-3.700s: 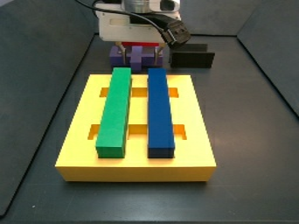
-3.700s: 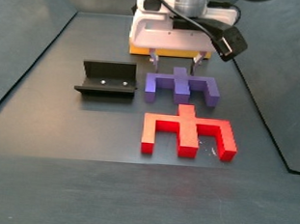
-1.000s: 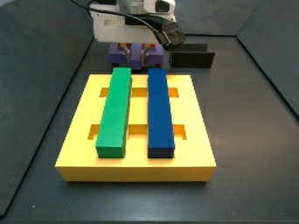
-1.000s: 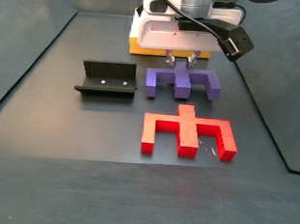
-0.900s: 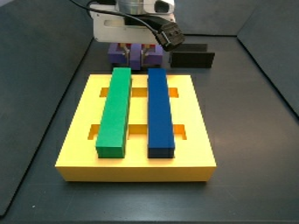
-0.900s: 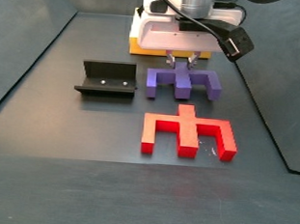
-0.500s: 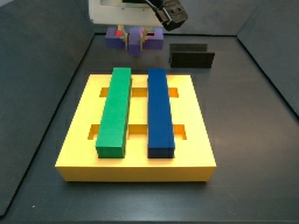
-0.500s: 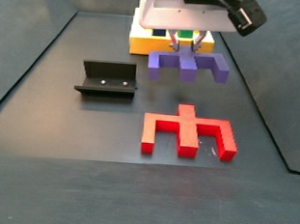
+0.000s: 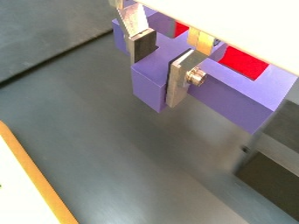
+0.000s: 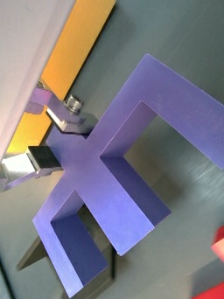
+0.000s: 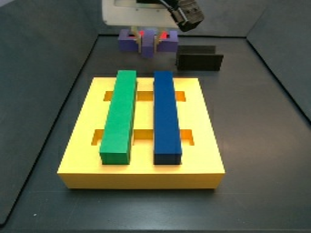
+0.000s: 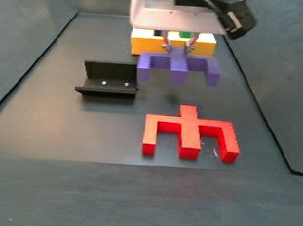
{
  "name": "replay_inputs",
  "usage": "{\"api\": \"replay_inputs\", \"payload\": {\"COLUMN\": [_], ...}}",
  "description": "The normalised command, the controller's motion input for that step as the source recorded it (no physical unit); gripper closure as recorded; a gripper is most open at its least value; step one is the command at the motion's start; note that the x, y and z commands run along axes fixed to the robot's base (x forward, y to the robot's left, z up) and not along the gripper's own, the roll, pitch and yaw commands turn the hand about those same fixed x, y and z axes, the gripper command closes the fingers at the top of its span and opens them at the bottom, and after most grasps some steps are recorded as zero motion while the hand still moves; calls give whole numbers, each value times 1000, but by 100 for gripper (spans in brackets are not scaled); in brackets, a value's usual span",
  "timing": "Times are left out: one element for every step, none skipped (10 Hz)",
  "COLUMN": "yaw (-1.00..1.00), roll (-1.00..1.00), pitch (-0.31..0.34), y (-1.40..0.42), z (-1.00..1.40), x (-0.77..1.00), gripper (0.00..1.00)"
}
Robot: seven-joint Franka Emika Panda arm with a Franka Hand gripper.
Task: Pick up the purple object. Move up. Place the purple object on the fixture. Regrasp the purple object. Move to above the board. Insert the purple object.
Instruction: Place the purple object on the fixture.
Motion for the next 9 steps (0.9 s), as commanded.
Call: {"api": "replay_inputs", "payload": {"yaw": [-186,-117,-49,-23,-14,-51,-49,-60,-114], "roll": [-683,-791,-826,-860,-854,-837,-843,-829,-743], "pitch": [0,0,0,11,77,171,180,191,214], "y": [43,6,14,23,40,66,71,66,60], "z": [166,286,286,266,251,214,203,203,226], "x": [1000,926,874,854,851,829,823,820,840], "gripper": [100,100,100,100,100,100,100,100,100]}}
